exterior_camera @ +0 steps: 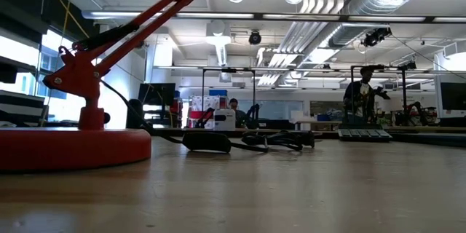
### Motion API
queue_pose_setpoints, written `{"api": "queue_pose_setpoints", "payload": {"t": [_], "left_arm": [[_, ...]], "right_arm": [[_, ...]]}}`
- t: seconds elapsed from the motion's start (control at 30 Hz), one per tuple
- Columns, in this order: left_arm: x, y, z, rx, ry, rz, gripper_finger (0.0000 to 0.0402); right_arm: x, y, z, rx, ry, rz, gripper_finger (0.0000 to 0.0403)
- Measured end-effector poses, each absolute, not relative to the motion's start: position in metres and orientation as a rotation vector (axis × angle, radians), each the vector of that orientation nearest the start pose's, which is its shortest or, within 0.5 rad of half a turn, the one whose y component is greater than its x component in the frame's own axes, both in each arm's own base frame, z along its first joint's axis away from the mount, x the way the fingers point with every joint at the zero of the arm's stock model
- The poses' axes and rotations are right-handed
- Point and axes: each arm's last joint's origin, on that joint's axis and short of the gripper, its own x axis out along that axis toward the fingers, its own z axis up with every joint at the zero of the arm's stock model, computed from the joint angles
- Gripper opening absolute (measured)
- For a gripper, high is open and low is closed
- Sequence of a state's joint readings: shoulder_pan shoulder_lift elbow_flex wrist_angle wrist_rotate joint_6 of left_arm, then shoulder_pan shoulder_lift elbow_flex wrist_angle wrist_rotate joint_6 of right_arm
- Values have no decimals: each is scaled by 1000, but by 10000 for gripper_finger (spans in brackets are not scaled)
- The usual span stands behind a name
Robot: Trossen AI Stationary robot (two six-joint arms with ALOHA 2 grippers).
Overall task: Screw lightbulb
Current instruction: Insert the white lightbulb into the red lamp
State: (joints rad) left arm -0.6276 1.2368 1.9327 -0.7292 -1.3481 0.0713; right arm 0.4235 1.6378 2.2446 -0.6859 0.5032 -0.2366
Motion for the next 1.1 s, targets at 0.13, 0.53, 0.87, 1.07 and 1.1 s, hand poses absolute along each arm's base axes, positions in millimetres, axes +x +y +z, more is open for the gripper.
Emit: {"api": "queue_pose_setpoints", "payload": {"t": [0.13,0.53,0.87,1.07,1.1], "left_arm": [[145,-71,564,-42,-48,649,0],[149,-78,569,-326,-159,531,0],[154,-82,567,-319,-154,531,0],[154,-82,567,-318,-154,531,0],[154,-82,567,-312,-152,531,0]], "right_arm": [[276,116,550,-666,102,-182,328],[298,151,533,-1342,269,-296,328],[315,137,528,-1375,322,-341,328],[315,139,528,-1381,277,-297,328],[315,139,528,-1383,276,-292,328]]}}
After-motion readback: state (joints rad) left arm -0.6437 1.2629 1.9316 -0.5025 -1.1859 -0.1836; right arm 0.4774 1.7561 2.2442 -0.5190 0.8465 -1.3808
